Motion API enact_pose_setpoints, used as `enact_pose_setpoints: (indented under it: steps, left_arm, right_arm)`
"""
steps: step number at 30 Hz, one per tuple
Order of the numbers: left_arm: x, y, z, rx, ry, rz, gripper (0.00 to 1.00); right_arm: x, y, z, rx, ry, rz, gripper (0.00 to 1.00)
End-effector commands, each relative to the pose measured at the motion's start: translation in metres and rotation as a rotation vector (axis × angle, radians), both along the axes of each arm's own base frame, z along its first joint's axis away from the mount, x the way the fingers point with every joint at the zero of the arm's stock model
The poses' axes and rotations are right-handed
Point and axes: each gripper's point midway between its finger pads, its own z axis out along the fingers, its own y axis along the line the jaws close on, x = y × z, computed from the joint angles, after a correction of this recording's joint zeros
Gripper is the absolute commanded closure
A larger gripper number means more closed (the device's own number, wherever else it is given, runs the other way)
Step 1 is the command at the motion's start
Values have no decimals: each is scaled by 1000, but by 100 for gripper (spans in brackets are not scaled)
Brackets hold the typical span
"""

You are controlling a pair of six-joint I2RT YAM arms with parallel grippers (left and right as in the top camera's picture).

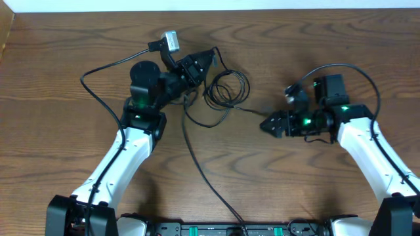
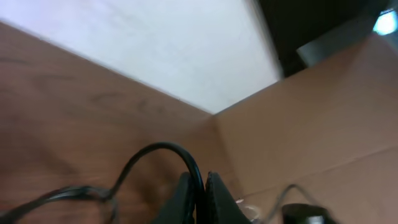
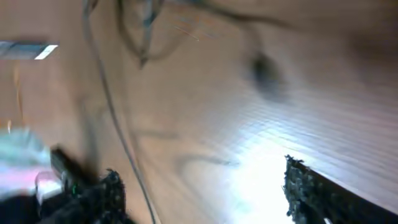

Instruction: Untangle cables

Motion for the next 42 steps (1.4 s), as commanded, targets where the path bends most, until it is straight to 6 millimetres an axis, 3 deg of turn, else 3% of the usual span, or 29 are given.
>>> enact_pose_setpoints:
  steps: [1,4,7,8,10,12,13,23,31,35,37,40,42]
  left_arm:
    - [1,8,-2,107,-62,-13,83]
    - [-6,11,-34,176,45,-31,36]
    - [-17,13,-61,227,153,-51,16]
    - [-29,16,-82,273,235,-71,10]
    - [-41,26,-109,325,360,-43,7]
    - [-63,56,-152,463,570,66,7]
    - [-70,61,-159,492,613,79,7]
    - [-118,83,-195,736,799,115,7]
    - [-137,49,-219,817,774,5,15]
    - [-144,56,-241,836,874,77,27]
    - [-148,58,-250,836,925,92,51]
    - [-153,58,-255,824,968,101,70]
    - [-153,56,-255,816,971,97,77]
  right_arm:
    - [-10,20,7,58,-47,124,13]
    - [-14,30,8,58,-59,161,8]
    - [-16,34,7,50,-66,176,6]
    - [-16,35,4,27,-69,180,5]
    - [-13,30,-1,-20,-64,153,6]
    - [-3,14,-12,-126,-46,55,5]
    - [-1,11,-14,-142,-45,37,5]
    - [1,7,-17,-168,-37,8,4]
    - [0,6,-17,-168,-28,1,5]
    - [-4,5,-18,-173,-7,0,6]
    - [-5,3,-20,-186,0,-3,7]
    - [-7,2,-21,-190,7,-3,7]
    - [-7,2,-21,-190,6,-4,7]
